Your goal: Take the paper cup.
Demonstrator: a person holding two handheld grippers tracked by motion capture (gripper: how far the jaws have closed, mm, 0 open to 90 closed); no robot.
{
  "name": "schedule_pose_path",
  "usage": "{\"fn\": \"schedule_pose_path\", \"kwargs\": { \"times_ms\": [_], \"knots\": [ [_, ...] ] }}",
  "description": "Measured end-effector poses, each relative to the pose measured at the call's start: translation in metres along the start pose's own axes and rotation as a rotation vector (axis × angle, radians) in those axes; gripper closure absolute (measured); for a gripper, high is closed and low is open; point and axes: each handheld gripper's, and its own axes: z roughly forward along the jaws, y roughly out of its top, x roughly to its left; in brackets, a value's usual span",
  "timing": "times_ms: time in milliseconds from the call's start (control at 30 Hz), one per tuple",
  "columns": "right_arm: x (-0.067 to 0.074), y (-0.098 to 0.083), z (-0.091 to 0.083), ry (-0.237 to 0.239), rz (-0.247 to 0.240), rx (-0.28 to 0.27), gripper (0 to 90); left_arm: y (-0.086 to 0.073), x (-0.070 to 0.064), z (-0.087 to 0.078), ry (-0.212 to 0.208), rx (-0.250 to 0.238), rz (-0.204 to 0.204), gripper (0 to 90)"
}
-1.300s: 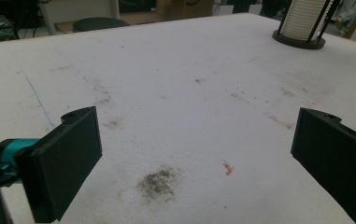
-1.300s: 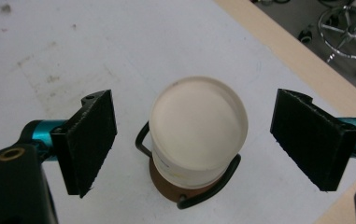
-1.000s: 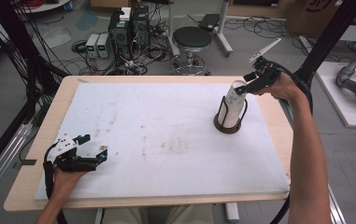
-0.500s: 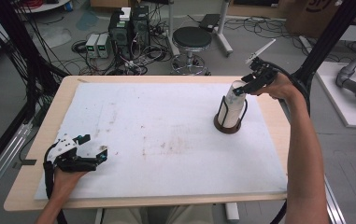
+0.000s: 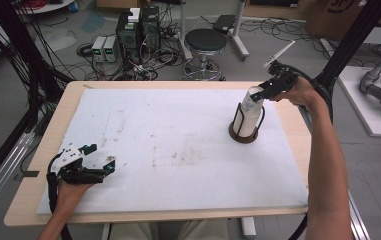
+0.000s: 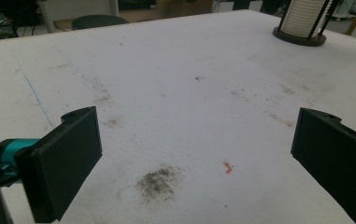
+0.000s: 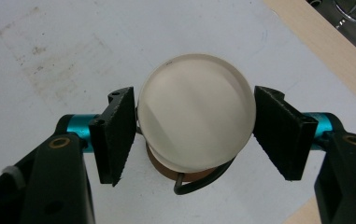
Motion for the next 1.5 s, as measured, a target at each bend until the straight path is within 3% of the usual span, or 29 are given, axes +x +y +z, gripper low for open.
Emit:
{"fn": "schedule_pose_path", "kwargs": {
  "times_ms": [433, 1000, 1500],
  "knots": [
    [0.001, 0.002, -0.007, -0.030, -0.009, 0.003, 37.9, 0.000, 0.000, 0.000, -0.001, 0.002, -0.003, 1.8],
    [0.004, 0.002, -0.015, -0.032, -0.019, -0.009, 38.5, 0.000, 0.000, 0.000, 0.001, 0.008, 0.001, 1.8],
    [0.008, 0.005, -0.035, -0.043, -0.035, -0.063, 38.7, 0.000, -0.001, 0.001, 0.003, 0.009, -0.001, 1.8]
  ]
}}
